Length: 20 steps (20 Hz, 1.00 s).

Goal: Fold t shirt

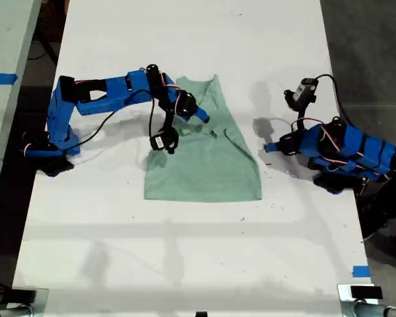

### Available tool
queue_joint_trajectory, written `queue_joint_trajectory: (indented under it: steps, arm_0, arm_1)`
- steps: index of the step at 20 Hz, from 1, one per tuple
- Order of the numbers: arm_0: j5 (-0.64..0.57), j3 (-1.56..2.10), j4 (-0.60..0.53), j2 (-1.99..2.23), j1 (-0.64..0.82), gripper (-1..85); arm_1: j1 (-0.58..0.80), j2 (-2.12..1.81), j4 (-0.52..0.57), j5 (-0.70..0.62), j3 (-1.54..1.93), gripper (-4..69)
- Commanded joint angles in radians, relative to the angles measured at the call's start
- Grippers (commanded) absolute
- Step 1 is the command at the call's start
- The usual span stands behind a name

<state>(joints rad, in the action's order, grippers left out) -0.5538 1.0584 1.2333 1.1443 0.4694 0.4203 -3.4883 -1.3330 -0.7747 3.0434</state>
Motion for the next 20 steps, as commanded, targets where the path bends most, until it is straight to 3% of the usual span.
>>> queue_joint_trajectory:
  steps: [1, 7, 13, 16, 20]
  arm_0:
    - [-0.006, -0.064, -0.006, 0.074, 0.006, 24.7]
    - [0.117, 0.061, 0.103, 0.469, 0.057, 18.8]
    - [0.256, 0.287, 0.164, 0.857, -0.006, 14.4]
    - [0.422, 0.644, 0.083, 1.215, -0.069, 9.3]
    - [0.623, 1.327, -0.184, 1.667, -0.202, 6.9]
  arm_1:
    - [0.008, -0.015, -0.003, -0.014, 0.063, 4.2]
    - [0.008, -0.015, -0.003, -0.014, 0.063, 4.2]
    - [0.008, -0.015, -0.003, -0.014, 0.063, 4.2]
    - [0.008, -0.015, -0.003, -0.014, 0.063, 4.2]
    - [0.008, -0.015, -0.003, -0.014, 0.063, 4.2]
